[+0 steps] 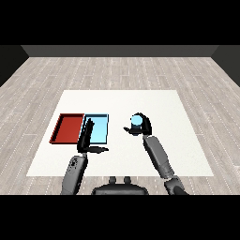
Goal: Pick the blue can and put it in the blue box
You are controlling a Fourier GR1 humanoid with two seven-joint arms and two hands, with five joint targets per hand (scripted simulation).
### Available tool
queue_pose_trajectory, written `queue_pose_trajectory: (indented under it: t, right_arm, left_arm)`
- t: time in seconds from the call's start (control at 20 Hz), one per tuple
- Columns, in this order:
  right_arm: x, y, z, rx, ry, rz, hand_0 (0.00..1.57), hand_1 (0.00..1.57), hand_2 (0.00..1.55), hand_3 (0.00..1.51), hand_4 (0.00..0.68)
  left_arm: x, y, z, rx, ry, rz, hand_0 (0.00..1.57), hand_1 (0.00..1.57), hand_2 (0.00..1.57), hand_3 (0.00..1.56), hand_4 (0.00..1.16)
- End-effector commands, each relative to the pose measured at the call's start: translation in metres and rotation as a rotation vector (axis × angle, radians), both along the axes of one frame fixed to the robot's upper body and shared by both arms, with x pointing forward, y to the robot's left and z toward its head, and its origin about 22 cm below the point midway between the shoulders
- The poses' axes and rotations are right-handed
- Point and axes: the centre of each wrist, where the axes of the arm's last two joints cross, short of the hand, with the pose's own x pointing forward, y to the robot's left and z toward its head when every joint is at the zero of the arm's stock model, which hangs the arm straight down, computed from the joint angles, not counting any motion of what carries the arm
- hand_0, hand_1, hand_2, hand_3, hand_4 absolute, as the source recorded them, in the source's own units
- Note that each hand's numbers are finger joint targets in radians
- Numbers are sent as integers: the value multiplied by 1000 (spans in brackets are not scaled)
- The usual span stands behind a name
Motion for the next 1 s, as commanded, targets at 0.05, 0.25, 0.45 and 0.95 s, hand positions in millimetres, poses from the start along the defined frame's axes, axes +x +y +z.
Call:
queue_pose_trajectory:
  t: [0.05,0.25,0.45,0.95]
  right_arm:
    - [-30,-1,8,-5,-20,9,1444,1444,1467,1342,563]
    - [-19,-1,9,6,-54,40,1459,1459,1464,1369,566]
    - [-16,14,-2,-10,-41,41,1472,1472,1473,1382,560]
    - [-21,25,33,12,-87,101,1441,1441,1467,1386,561]
  left_arm:
    - [7,-13,-17,-6,-4,-12,0,0,0,0,0]
    - [-3,-24,-2,-25,26,-47,0,0,0,0,0]
    - [0,-29,-8,-61,16,-59,0,0,0,0,0]
    - [26,-73,17,-33,31,-130,0,0,0,0,0]
